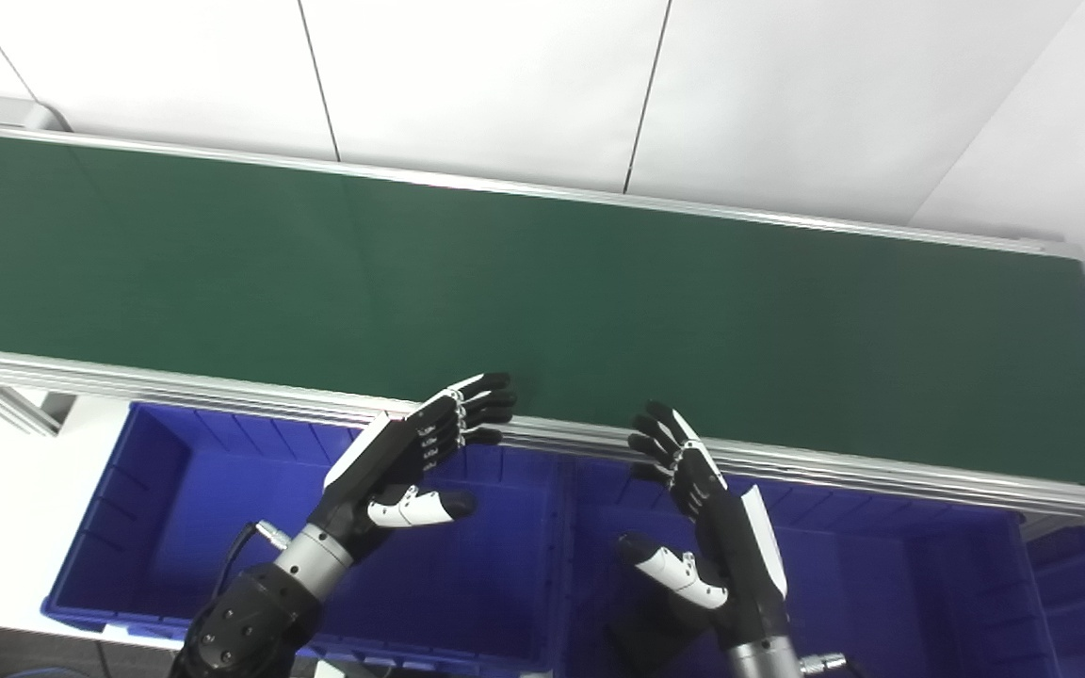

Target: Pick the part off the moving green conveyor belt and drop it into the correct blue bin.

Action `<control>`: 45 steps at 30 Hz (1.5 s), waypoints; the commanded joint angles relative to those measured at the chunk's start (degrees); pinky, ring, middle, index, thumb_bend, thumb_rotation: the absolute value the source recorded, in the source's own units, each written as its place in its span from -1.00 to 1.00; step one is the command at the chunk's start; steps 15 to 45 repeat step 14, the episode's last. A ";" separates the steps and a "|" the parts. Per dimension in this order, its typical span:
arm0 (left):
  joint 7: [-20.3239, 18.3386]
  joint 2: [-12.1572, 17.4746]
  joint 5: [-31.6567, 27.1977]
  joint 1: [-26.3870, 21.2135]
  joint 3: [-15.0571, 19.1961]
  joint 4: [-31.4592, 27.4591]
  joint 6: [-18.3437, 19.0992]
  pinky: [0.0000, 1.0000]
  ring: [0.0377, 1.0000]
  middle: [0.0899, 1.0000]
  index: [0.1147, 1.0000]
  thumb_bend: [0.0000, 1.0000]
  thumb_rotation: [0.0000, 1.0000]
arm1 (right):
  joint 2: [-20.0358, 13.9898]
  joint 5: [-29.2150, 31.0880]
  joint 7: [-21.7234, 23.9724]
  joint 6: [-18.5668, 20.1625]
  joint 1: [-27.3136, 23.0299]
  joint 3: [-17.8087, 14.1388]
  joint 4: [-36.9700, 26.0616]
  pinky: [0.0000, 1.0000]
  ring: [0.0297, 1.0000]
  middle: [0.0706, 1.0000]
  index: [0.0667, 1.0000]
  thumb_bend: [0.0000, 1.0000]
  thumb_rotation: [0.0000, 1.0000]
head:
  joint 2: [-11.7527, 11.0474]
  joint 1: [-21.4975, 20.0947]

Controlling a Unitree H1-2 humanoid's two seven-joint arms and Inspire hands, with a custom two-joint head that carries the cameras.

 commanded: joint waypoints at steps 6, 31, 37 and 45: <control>-0.47 1.27 0.23 -0.60 -0.20 -1.15 -2.15 0.69 0.75 0.75 0.78 0.83 0.05 | 0.83 -0.89 -0.59 -0.66 -0.17 0.57 -1.66 0.53 0.70 0.75 0.83 0.73 0.22 | -0.08 -0.51; -0.60 1.72 0.68 -0.71 -0.63 -1.75 -1.41 0.71 0.75 0.76 0.78 0.84 0.01 | 0.93 -1.28 -0.64 -1.09 -0.23 0.44 -1.25 0.55 0.71 0.76 0.83 0.71 0.19 | -0.25 -0.49; -0.60 1.72 0.68 -0.71 -0.63 -1.75 -1.41 0.71 0.75 0.76 0.78 0.84 0.01 | 0.93 -1.28 -0.64 -1.09 -0.23 0.44 -1.25 0.55 0.71 0.76 0.83 0.71 0.19 | -0.25 -0.49; -0.60 1.72 0.68 -0.71 -0.63 -1.75 -1.41 0.71 0.75 0.76 0.78 0.84 0.01 | 0.93 -1.28 -0.64 -1.09 -0.23 0.44 -1.25 0.55 0.71 0.76 0.83 0.71 0.19 | -0.25 -0.49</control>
